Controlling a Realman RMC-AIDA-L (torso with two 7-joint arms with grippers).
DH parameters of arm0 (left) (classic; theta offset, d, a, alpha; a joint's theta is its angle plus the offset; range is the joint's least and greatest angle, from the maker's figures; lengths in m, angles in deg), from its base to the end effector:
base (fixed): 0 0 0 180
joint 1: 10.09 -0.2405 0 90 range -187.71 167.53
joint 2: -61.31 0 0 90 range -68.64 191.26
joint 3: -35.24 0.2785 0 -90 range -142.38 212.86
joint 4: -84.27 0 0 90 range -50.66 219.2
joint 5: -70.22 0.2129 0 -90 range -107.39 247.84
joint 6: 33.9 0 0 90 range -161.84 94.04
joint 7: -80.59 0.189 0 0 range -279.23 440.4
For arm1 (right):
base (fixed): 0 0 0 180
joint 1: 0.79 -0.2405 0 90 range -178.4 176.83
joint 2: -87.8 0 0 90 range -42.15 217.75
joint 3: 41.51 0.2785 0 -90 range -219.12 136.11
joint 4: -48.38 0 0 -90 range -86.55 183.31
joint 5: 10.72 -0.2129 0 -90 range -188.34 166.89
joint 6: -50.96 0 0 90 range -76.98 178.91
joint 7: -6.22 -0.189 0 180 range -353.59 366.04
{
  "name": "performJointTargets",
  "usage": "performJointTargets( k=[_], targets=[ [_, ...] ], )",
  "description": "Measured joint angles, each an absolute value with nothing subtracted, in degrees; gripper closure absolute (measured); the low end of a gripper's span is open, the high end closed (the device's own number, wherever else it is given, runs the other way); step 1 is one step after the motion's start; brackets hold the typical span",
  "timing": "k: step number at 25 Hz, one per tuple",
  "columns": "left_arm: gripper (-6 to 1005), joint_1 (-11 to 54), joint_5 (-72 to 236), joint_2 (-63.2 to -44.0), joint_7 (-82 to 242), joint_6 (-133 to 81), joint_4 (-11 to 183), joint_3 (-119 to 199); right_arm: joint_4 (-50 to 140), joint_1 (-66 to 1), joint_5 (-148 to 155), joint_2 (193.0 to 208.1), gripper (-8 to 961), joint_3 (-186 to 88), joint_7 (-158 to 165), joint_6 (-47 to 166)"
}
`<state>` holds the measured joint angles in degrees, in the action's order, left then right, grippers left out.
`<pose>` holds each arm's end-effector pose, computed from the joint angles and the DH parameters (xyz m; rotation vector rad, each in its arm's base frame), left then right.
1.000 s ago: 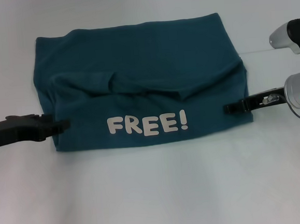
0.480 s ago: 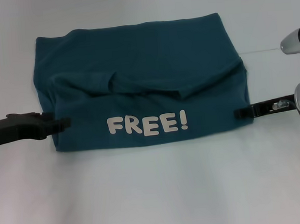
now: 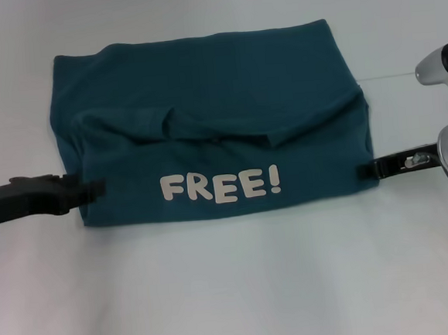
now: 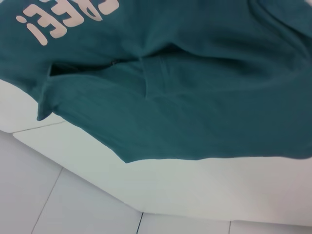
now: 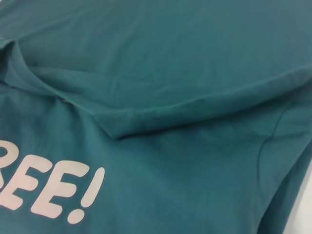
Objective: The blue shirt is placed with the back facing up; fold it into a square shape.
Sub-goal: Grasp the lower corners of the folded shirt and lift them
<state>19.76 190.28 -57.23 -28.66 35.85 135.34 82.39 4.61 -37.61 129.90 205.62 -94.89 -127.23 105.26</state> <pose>-0.2862 0.4204 -0.0120 -2.3762 -1.0076 -0.4152 0.3209 0.4511 -0.0331 -2.1397 1.2622 0.0488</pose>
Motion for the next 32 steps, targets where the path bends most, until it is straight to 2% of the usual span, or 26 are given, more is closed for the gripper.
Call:
performJointTargets(
  k=[4,7,12,20,32],
  targets=[
    [417,19.7,190.28,-57.13,-28.66,35.49,134.64,82.34,4.58,-37.69,129.9,205.78,642,-95.3,-125.96,105.36],
    [416,19.65,190.31,-57.18,-28.66,35.19,134.63,82.34,4.49,-37.58,129.9,206.04,798,-95.4,-124.32,105.41],
    [416,19.63,190.35,-57.25,-28.75,34.5,134.62,82.35,4.32,-37.48,129.9,206.25,918,-95.39,-123.32,105.24],
    [416,20.34,190.44,-57.14,-29.92,32.68,134.61,82.27,0.29,-35.37,129.12,207.86,918,-95.41,-120.21,105.26],
    [417,22.67,201.21,-56.66,-35.25,33.02,134.51,82.87,-1.47,-34.13,126.64,207.54,917,-94.84,-120.43,105.14]
  ],
)
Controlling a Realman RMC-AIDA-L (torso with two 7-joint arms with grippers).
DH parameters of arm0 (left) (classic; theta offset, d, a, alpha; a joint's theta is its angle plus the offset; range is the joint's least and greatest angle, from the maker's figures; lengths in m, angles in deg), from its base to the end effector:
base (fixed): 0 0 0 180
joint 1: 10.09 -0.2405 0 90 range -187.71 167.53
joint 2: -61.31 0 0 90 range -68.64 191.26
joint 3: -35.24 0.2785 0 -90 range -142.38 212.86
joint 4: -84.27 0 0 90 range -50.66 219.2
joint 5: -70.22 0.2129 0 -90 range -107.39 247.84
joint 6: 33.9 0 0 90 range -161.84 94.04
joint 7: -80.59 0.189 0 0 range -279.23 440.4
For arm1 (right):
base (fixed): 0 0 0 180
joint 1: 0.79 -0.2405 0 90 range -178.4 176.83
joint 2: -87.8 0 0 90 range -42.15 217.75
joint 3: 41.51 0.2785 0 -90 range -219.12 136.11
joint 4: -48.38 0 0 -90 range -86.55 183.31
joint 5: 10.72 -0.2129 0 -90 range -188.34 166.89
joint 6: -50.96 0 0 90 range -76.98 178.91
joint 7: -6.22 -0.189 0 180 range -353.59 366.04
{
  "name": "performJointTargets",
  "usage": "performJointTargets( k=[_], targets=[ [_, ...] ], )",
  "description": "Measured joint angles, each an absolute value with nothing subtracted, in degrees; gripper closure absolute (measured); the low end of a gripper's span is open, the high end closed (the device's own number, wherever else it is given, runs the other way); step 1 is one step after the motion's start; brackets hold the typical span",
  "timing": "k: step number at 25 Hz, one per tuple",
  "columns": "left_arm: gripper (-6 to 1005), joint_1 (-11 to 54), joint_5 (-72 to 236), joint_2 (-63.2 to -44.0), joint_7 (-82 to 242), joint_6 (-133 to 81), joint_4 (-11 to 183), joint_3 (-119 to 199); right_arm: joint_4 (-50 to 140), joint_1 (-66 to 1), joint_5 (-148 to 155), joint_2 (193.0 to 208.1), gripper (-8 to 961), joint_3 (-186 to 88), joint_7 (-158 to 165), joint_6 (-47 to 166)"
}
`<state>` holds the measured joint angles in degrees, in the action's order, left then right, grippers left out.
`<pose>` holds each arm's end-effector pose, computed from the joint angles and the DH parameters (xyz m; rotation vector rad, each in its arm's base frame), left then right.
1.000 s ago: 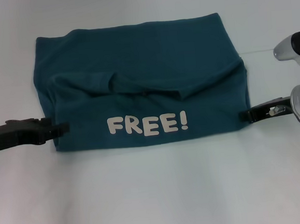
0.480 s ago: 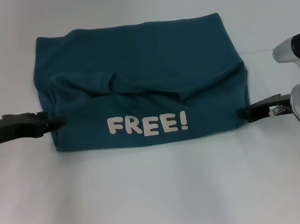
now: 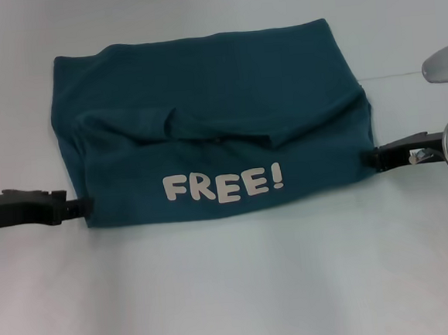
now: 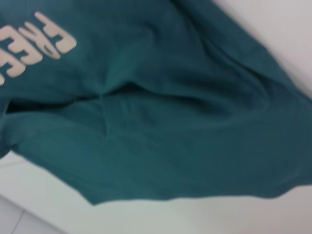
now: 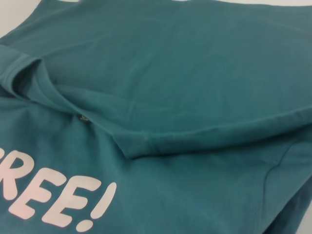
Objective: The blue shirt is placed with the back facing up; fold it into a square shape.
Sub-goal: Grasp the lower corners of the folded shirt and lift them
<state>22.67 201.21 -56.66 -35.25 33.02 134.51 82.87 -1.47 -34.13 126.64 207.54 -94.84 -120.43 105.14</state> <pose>-0.3024 0.4295 -0.0151 -2.3470 -1.0682 -0.2021 0.3135 0.4481 -0.0256 -2.1672 1.1254 0.1034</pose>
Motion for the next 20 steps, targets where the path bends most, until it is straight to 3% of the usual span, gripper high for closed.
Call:
performJointTargets(
  k=[20],
  targets=[
    [412,27.3,207.09,-57.2,-34.13,28.42,127.35,83.77,-1.55,-34.39,127.01,207.33,918,-95.29,-120.6,105.17]
  ],
)
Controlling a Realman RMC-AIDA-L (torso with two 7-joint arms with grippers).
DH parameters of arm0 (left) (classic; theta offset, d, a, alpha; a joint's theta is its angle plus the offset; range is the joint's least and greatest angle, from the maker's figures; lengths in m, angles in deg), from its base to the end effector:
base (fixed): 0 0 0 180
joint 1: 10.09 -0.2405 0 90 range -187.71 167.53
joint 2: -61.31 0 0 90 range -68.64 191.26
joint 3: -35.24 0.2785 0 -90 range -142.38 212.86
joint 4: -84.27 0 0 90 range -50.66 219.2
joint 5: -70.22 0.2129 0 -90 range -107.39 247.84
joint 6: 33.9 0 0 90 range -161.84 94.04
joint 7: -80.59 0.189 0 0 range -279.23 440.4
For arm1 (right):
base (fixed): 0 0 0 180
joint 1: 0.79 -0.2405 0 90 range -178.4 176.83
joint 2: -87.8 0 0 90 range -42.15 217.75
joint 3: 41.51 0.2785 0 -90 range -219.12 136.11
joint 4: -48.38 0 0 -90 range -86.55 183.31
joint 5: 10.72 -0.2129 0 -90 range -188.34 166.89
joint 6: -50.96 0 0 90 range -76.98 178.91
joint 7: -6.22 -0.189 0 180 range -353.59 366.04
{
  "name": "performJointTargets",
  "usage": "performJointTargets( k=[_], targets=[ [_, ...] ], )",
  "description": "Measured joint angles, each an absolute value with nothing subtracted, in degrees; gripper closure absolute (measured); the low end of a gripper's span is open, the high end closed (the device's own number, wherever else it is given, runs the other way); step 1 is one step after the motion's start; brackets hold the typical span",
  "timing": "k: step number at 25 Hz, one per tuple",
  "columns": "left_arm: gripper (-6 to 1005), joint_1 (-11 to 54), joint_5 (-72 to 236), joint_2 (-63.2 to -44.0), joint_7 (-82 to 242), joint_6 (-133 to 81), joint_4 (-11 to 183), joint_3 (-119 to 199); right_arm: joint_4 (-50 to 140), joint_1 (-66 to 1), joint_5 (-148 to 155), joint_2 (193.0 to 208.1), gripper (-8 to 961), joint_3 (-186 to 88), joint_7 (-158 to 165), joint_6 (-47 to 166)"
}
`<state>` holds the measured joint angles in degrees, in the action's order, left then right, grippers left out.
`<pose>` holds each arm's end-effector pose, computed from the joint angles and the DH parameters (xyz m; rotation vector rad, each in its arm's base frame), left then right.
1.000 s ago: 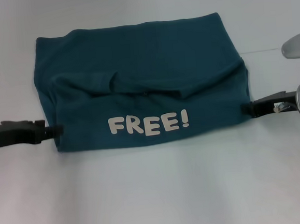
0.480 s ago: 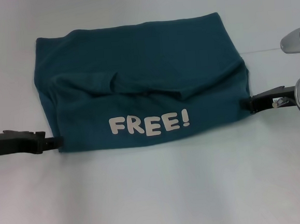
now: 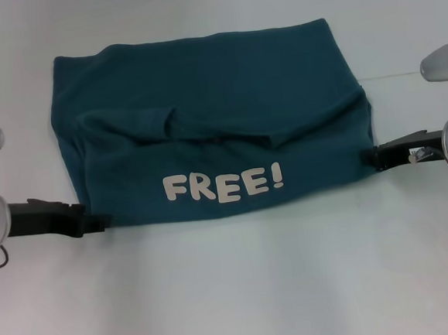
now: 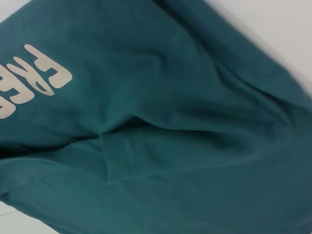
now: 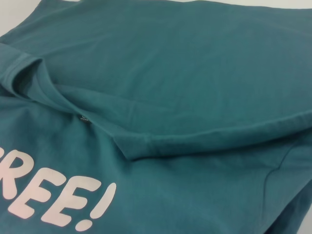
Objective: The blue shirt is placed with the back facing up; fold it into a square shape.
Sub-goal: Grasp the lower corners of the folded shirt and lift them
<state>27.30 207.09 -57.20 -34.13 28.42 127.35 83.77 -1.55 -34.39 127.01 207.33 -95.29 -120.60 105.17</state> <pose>-0.3038 0.4371 -0.0448 -2.3942 -1.0392 -0.0617 0.3122 0.4496 -0.0249 -2.1731 1.1132 0.0914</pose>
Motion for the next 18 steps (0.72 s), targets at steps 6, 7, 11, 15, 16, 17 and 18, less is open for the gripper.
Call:
performJointTargets(
  k=[6,7,11,15,16,17,18],
  targets=[
    [413,27.99,207.89,-57.23,-34.13,27.51,127.05,85.37,-1.55,-34.45,127.0,207.33,918,-95.3,-120.6,105.25],
    [414,28.07,208.15,-57.24,-34.19,27.17,126.9,85.41,-1.55,-34.45,127.0,207.33,918,-95.3,-120.6,105.25],
    [416,28.34,208.23,-57.24,-34.17,26.34,125.57,85.43,-1.51,-34.56,127.01,207.33,918,-95.3,-120.6,105.16],
    [418,28.79,208.23,-57.18,-34.0,25.59,124.37,85.43,-1.45,-34.62,127.05,207.33,917,-95.3,-120.6,105.06],
    [418,28.93,208.23,-57.17,-33.89,25.33,124.12,85.43,-1.46,-34.65,127.06,207.33,917,-95.3,-120.6,105.03],
    [418,28.93,208.23,-57.17,-33.89,25.33,124.12,85.43,-1.45,-34.66,127.07,207.33,917,-95.3,-120.6,105.02],
    [418,29.0,208.23,-57.17,-33.84,25.25,124.12,85.42,-1.46,-34.67,127.08,207.33,917,-95.3,-120.6,105.02]
  ],
)
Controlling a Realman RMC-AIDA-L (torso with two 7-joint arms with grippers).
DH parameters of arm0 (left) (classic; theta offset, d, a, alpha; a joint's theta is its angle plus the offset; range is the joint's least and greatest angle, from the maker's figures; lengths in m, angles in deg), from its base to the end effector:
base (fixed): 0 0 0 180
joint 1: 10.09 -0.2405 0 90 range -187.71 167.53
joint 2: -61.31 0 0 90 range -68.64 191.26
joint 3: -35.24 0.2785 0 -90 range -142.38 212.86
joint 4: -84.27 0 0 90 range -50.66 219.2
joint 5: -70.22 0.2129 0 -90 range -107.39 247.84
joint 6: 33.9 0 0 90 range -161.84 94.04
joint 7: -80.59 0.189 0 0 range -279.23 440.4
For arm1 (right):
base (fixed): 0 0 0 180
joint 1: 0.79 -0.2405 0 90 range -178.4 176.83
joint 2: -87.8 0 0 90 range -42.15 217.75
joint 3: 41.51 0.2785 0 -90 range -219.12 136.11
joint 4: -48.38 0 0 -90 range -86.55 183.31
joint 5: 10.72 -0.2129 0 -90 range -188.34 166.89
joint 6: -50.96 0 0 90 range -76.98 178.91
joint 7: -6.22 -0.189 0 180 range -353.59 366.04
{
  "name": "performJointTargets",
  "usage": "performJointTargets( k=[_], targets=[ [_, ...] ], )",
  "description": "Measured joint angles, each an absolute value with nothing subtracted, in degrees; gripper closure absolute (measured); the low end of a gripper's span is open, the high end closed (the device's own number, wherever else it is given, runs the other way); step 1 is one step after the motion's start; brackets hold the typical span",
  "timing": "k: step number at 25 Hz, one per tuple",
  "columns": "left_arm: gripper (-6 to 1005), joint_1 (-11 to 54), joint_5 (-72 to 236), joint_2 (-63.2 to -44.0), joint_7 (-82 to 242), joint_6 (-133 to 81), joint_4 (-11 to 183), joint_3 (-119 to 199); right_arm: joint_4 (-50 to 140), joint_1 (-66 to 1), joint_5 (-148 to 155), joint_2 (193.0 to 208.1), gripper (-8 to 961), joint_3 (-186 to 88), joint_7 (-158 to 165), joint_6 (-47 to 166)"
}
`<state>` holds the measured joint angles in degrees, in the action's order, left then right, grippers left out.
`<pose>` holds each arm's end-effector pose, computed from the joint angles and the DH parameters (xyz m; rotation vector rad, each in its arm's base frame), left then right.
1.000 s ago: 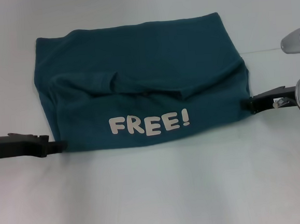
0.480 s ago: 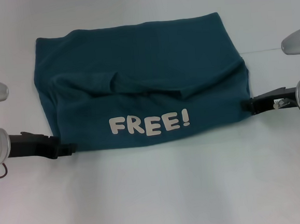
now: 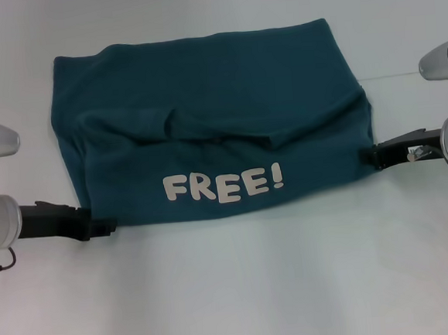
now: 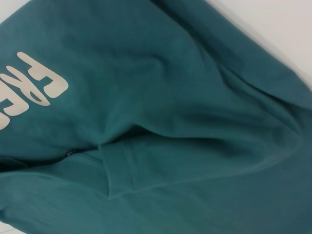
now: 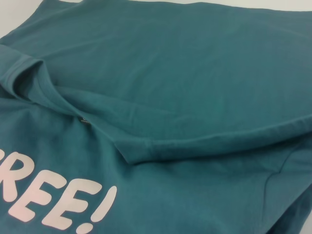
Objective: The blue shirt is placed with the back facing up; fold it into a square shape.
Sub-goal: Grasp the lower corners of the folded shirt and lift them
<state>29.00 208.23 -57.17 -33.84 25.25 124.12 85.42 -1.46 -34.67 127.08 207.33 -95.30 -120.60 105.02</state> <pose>-0.3041 0.4414 -0.0562 -2.4036 -1.0135 -0.0079 0.3106 0.4511 -0.0249 -2.1742 1.1079 0.0918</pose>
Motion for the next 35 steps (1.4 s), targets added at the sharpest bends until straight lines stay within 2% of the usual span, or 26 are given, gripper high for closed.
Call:
performJointTargets(
  k=[4,15,21,28,35],
  targets=[
    [417,29.06,208.23,-57.16,-33.78,25.09,124.09,85.42,-1.46,-34.7,127.09,207.33,917,-95.24,-120.6,105.01],
    [552,29.11,208.21,-57.25,-33.41,25.66,124.07,86.09,-1.31,-34.71,127.09,207.33,917,-94.94,-120.6,105.01],
    [781,29.11,208.21,-57.25,-33.45,25.82,123.91,87.45,-1.38,-34.7,127.09,207.33,918,-94.94,-120.6,105.01],
    [923,28.73,208.25,-57.48,-33.37,25.95,124.08,87.71,-1.51,-34.26,127.08,207.33,918,-94.94,-120.6,105.05],
    [939,28.1,208.3,-57.67,-33.14,27.98,124.63,87.72,-3.59,-32.51,126.99,207.7,918,-95.5,-119.67,106.0]
  ],
)
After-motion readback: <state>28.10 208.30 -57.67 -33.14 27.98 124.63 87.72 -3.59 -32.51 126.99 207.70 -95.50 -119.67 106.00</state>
